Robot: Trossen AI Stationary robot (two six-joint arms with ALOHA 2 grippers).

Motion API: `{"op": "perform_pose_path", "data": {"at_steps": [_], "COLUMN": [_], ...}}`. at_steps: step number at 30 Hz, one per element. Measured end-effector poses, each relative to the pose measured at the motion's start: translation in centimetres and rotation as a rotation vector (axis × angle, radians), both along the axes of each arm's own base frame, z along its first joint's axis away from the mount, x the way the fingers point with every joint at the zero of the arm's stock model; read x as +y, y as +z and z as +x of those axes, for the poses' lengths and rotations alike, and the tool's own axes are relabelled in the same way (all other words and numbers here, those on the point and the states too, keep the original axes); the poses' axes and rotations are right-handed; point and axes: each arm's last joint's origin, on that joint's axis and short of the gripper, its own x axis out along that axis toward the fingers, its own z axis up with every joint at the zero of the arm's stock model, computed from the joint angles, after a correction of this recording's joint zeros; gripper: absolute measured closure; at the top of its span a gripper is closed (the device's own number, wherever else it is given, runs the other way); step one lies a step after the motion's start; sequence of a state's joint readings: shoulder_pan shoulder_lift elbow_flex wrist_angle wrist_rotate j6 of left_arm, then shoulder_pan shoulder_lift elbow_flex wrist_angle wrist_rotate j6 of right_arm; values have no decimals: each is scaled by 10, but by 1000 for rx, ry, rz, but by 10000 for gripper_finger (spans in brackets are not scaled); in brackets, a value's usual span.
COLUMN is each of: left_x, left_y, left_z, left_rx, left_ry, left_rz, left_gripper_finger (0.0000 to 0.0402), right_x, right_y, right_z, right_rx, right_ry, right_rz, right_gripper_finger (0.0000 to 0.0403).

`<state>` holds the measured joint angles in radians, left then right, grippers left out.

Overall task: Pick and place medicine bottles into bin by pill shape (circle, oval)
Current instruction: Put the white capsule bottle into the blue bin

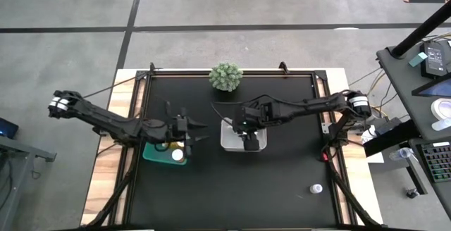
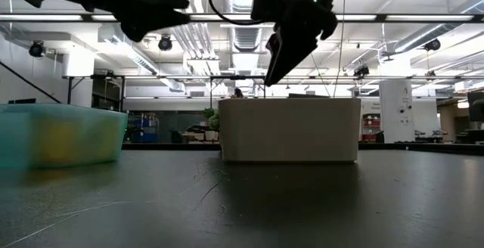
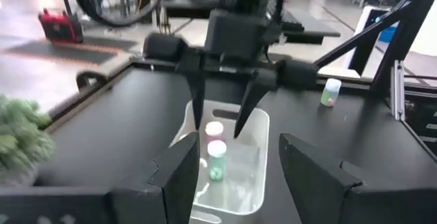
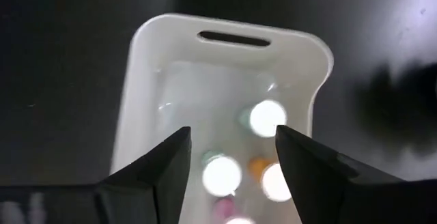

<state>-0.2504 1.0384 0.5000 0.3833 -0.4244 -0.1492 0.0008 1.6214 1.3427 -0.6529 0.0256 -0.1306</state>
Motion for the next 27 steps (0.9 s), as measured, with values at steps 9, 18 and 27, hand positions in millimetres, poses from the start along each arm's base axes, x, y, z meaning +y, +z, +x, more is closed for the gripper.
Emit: {"op": "perform_pose_path", "data": {"at_steps": [9,18,27], "left_x": [-12,-29,-37], "left_y": [-8,1,8], "left_z": [26,40,41], "left_rx": [64,55,39], "left_ry": [-11,-62,-92], "left_rz": [-35,-37,-40], "left_gripper_finger": [217,217,217], "right_x": [34,75,97], "right_y": [18,40,54], "right_z": [-16,-39,-89], "right_rx": [7,-22,248], "right_ry": [-29,-45,-381], "right_rz": [75,173,431], "right_gripper_finger": [200,200,200]}}
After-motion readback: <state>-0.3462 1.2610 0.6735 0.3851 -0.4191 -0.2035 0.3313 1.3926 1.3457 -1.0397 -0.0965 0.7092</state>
